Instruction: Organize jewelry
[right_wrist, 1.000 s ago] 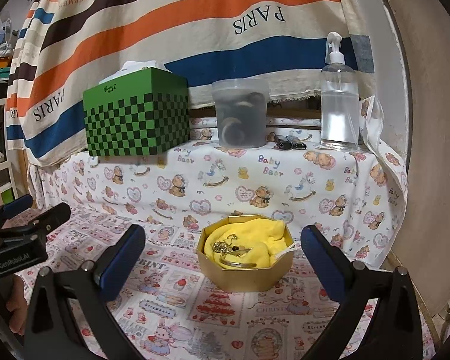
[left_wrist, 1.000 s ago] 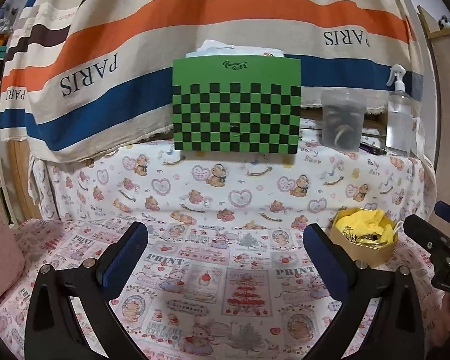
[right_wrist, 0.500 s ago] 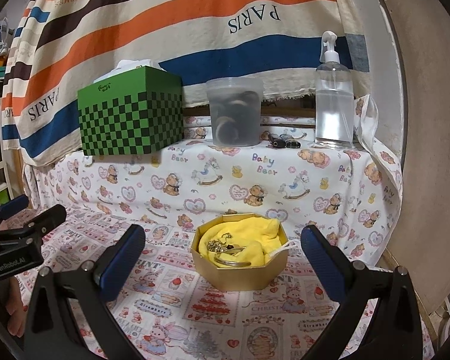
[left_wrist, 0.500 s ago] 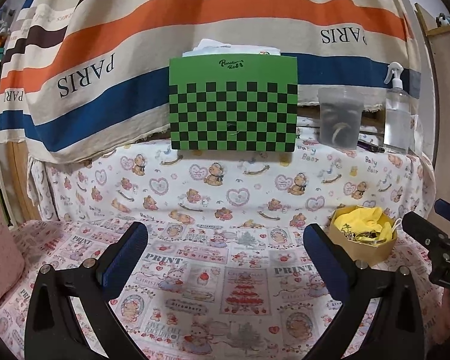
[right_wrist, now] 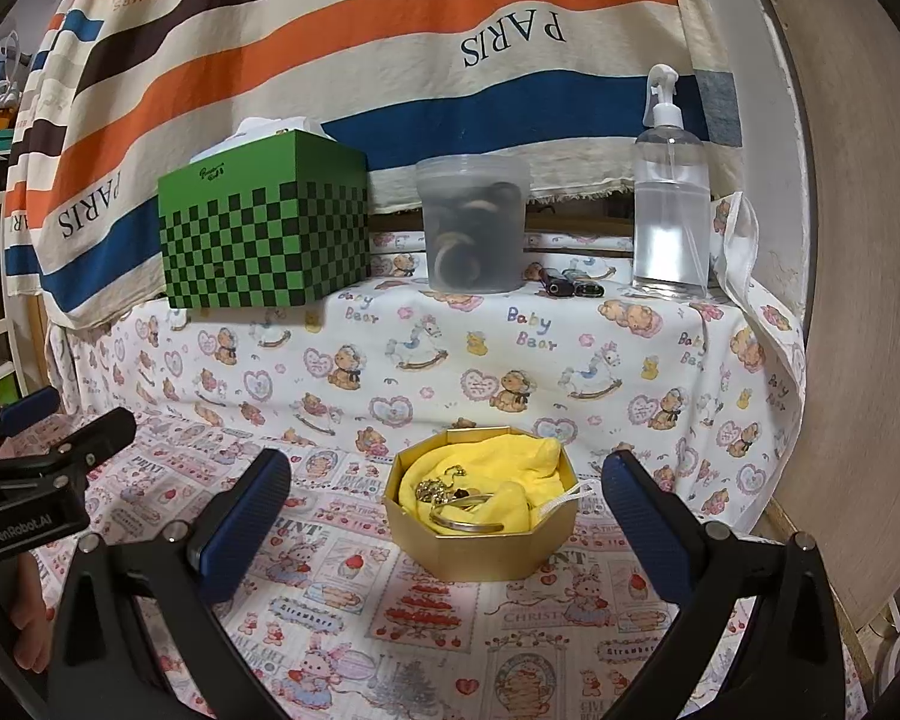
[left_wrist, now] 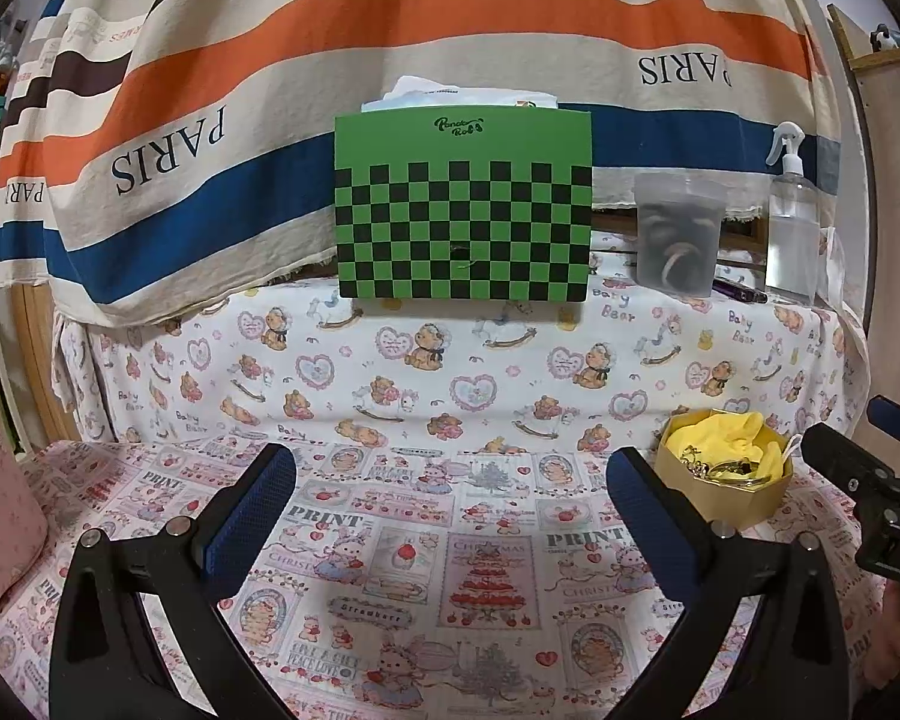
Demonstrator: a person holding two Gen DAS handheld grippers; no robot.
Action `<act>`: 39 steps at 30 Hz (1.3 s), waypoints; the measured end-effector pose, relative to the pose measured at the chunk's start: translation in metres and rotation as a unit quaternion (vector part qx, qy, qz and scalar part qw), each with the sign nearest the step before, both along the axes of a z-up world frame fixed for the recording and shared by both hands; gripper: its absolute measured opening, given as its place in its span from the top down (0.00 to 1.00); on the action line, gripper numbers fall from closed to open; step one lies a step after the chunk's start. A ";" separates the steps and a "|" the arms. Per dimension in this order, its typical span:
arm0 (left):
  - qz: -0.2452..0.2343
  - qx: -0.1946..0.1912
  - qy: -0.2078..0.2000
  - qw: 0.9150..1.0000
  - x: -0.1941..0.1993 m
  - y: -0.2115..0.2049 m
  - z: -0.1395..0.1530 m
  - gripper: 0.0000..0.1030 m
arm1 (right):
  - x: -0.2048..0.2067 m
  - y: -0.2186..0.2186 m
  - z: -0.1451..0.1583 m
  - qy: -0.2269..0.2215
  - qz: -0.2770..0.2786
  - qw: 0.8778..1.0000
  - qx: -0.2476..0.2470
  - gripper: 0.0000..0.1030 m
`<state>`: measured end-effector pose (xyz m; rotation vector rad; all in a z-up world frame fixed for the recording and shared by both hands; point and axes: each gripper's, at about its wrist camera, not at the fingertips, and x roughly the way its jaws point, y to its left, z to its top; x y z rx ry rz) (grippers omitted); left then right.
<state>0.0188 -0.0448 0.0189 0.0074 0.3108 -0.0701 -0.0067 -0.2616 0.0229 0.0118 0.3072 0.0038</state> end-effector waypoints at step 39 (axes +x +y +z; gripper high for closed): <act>-0.007 0.001 0.001 1.000 -0.001 0.000 0.001 0.00 | 0.001 0.000 -0.001 0.001 0.001 1.000 -0.002 0.00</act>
